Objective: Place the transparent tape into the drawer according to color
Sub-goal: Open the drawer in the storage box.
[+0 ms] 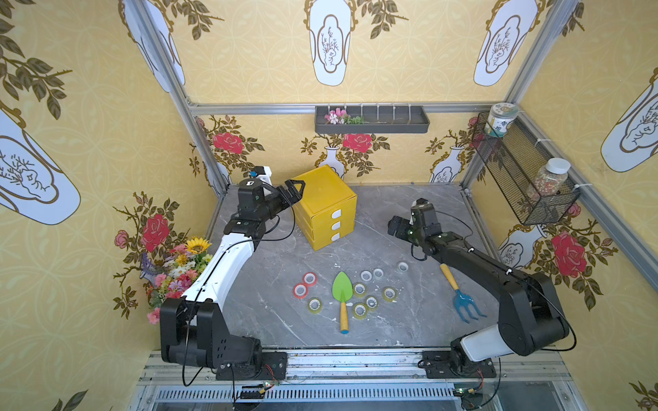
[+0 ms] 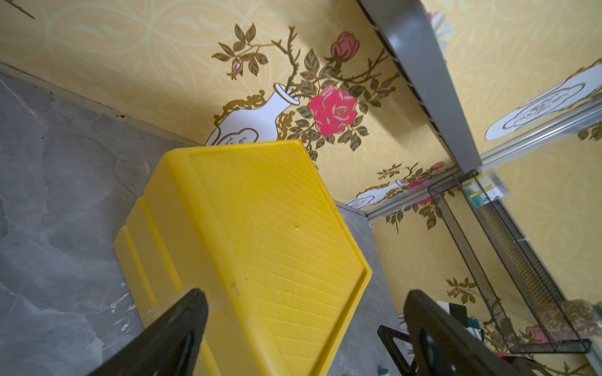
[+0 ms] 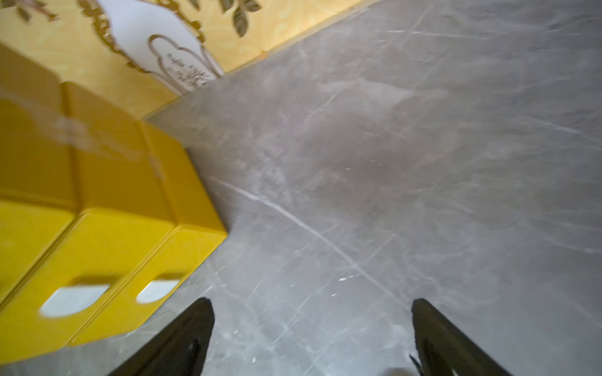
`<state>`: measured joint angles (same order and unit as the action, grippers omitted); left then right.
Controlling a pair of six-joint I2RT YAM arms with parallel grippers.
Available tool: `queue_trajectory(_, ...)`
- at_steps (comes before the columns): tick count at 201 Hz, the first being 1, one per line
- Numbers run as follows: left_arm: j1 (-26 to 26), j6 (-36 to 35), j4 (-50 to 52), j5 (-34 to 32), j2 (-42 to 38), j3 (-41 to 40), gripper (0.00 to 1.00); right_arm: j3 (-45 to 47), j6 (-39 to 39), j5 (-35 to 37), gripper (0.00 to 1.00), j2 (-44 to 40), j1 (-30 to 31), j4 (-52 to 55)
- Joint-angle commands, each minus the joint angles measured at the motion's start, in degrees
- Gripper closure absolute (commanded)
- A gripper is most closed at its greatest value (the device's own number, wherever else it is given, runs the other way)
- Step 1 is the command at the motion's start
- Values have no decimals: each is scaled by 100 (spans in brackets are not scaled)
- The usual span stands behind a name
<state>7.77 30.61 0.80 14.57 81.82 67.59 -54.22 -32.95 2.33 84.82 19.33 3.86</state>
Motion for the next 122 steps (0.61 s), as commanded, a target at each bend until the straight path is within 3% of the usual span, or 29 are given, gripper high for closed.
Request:
queue_trajectory(1, 5, -474, 787, 315, 168, 170, 0, 54, -636, -425, 3, 62, 178, -936)
queue_trajectory(29, 16, -659, 1305, -118, 238, 327, 1, 370, -1405, -461, 0, 107, 708, -2289)
queue_trajectory(87, 101, -758, 1197, -582, 301, -140, 8, 511, -2985, -36, 14, 1090, 1626, -4987)
queue_trajectory(122, 118, -688, 994, -582, 385, -310, 12, 166, -3447, 62, 20, 1798, 1885, -5642)
